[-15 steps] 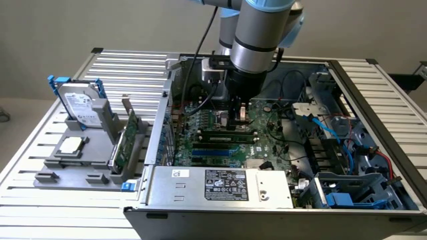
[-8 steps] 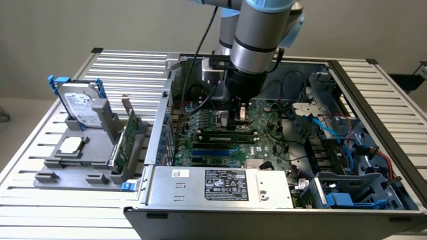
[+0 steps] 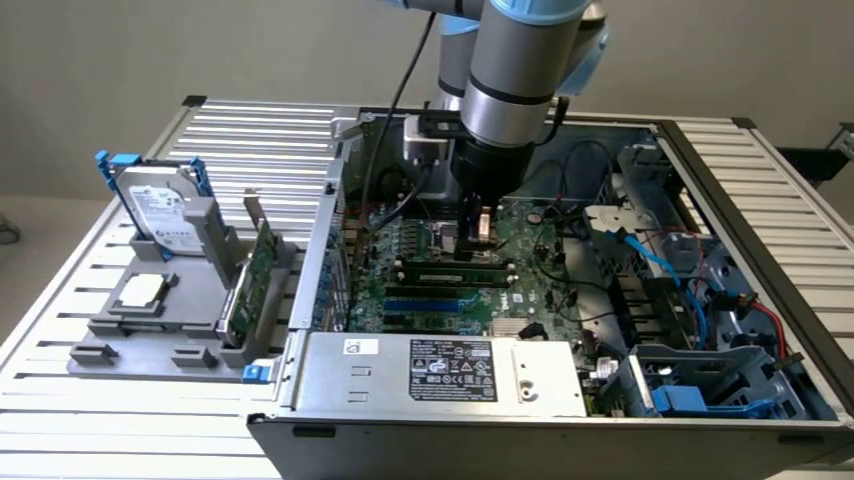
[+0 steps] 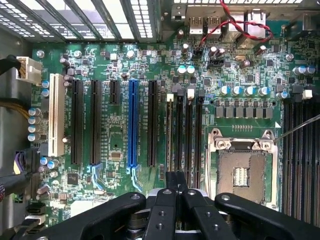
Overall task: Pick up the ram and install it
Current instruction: 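Press down the ram until it locks into place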
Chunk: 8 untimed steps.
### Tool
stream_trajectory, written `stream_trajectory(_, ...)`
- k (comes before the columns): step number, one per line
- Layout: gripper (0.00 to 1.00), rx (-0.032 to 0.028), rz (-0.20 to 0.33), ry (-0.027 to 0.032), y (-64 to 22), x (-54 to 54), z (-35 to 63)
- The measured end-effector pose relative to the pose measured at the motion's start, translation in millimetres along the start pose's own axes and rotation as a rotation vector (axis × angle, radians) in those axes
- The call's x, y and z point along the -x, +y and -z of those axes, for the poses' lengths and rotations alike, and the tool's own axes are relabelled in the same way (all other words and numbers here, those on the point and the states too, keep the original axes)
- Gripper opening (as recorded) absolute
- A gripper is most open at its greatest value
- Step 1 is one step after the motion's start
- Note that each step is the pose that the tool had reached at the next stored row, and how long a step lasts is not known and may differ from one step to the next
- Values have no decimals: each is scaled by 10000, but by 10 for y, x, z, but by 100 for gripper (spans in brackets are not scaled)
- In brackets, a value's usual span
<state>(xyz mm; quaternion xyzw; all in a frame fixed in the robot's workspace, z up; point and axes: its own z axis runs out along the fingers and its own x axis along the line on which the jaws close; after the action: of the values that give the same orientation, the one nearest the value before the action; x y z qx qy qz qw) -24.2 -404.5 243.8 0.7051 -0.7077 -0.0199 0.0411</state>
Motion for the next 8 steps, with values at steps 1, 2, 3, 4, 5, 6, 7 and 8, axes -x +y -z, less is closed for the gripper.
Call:
stream_trajectory(1, 11, 1, -51, 5, 0, -1, 1)
stream_trajectory(2, 11, 3, -116, 6, 0, -1, 1)
stream_trajectory(3, 11, 5, -203, 1, 0, 0, 0)
stream_trajectory(4, 11, 8, -301, -7, 1, 0, -1)
stream_trajectory(5, 11, 11, -415, -14, 0, 0, -1)
stream_trajectory(6, 11, 15, -538, -22, 0, 0, 0)
stream_trajectory(7, 11, 20, -679, -32, 0, 0, 0)
stream_trajectory(8, 11, 23, -803, -41, 0, 0, -1)
